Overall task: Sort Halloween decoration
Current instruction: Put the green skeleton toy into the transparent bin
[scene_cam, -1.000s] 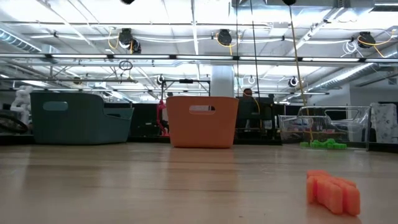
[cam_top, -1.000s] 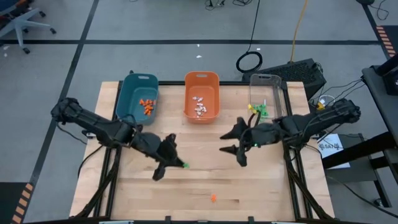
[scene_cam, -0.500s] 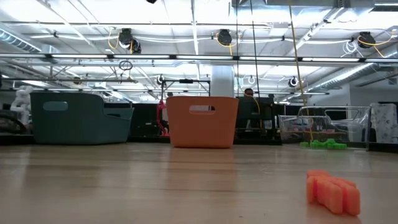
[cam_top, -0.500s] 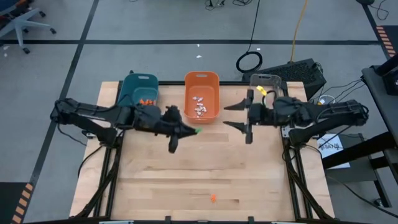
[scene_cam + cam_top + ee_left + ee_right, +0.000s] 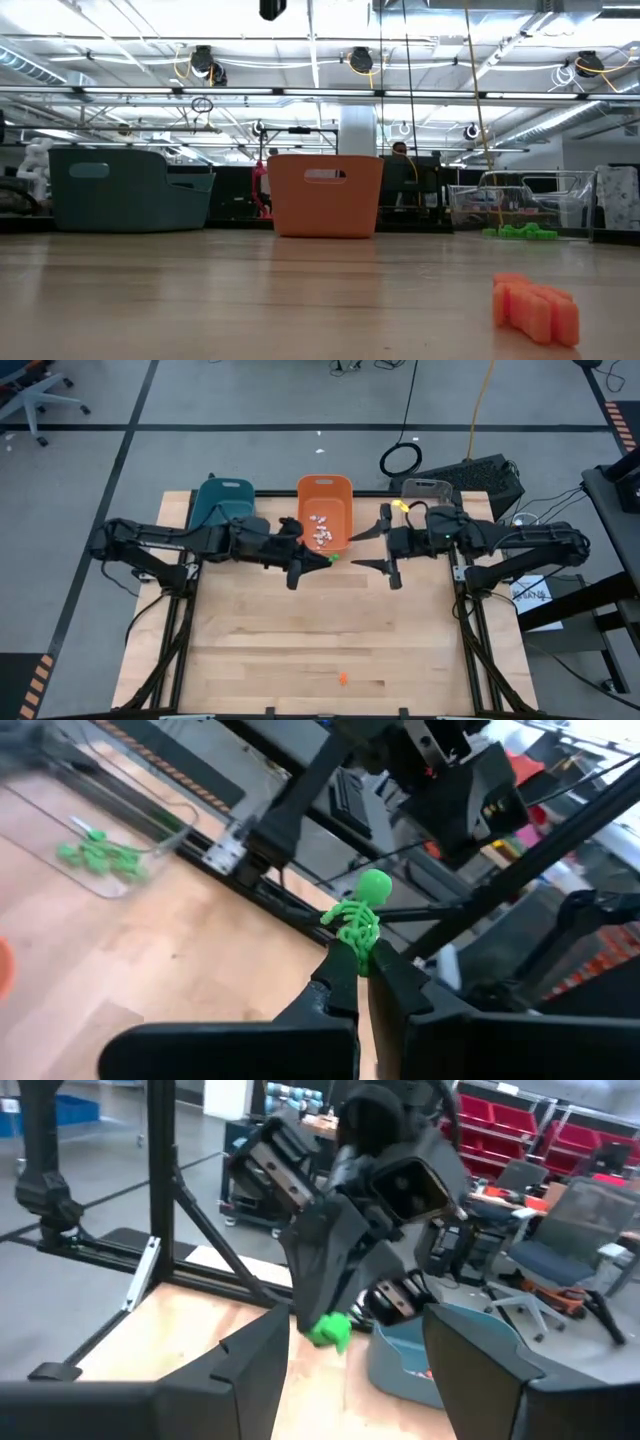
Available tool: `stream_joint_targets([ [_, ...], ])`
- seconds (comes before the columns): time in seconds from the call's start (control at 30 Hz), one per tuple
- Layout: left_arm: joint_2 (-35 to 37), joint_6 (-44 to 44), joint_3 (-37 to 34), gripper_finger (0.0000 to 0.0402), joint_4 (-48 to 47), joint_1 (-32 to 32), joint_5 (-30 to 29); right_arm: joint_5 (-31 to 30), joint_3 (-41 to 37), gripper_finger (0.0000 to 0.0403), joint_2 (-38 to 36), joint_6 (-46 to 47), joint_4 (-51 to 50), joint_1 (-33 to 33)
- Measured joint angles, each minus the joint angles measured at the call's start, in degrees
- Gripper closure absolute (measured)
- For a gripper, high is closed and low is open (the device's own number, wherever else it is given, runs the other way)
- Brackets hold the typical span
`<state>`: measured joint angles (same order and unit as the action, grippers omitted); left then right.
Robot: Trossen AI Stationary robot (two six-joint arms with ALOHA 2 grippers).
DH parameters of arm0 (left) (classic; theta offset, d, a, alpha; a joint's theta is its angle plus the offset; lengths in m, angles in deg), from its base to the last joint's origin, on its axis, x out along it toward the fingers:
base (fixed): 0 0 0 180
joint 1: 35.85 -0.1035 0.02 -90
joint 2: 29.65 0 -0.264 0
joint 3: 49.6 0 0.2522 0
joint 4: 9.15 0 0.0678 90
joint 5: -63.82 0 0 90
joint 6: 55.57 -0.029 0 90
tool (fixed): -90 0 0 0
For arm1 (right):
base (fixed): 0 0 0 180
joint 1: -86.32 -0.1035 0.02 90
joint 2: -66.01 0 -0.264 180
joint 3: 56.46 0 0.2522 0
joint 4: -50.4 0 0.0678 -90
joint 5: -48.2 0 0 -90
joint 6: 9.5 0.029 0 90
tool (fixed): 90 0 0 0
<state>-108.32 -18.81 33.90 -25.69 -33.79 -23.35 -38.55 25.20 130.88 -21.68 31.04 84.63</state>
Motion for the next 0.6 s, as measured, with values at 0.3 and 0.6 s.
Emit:
stream_joint_targets([
  [0.3,-0.6,2.0,0.0,0.04,1.6,-1.4,8.2,4.5,0.0,0.0205,4.0,1.4,4.0,0.5],
  [0.6,-0.6,6.5,0.0,0.04,2.1,-3.4,14.0,6.0,0.0,0.0242,8.0,2.5,4.6,0.5],
])
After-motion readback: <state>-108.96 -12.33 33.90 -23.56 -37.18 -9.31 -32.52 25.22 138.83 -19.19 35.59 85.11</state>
